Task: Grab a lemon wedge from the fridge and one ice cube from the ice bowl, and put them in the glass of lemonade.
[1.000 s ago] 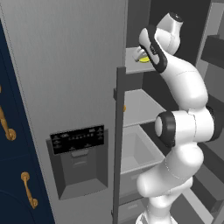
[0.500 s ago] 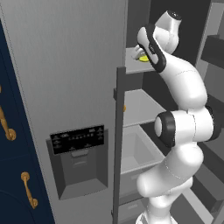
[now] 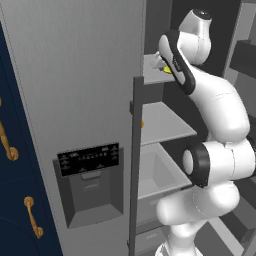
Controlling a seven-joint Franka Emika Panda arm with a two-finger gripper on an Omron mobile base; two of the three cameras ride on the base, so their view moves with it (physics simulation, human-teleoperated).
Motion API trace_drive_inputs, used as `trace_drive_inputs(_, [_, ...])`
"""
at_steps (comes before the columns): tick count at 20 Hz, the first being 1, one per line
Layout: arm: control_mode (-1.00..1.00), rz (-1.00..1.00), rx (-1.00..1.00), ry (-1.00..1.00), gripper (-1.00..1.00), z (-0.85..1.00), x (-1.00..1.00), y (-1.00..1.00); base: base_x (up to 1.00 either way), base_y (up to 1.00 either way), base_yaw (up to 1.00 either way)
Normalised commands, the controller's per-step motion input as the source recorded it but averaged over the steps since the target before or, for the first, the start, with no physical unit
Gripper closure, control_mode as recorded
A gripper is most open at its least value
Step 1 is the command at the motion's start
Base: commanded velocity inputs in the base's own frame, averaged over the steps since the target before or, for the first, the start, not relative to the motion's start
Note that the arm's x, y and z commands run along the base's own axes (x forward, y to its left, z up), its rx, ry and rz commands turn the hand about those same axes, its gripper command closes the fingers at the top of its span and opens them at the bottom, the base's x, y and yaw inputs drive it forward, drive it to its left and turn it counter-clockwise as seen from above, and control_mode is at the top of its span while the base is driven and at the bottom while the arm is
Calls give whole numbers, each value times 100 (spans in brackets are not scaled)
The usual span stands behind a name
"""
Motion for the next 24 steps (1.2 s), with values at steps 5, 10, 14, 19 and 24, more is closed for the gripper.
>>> trace_drive_inputs(5, [-100, -16, 0, 0, 100, 0, -85, 15, 0, 0, 0])
trace_drive_inputs(10, [-100, -17, 0, 0, 100, -1, -100, 8, 0, 0, 0])
trace_drive_inputs(14, [-100, -17, 0, 10, 100, -10, -100, 0, 0, 0, 0])
trace_drive_inputs(19, [-100, -16, 2, 19, 100, -33, -100, 2, 0, 0, 0])
trace_drive_inputs(24, [-100, -13, 3, 19, 100, -54, -95, 1, 0, 0, 0])
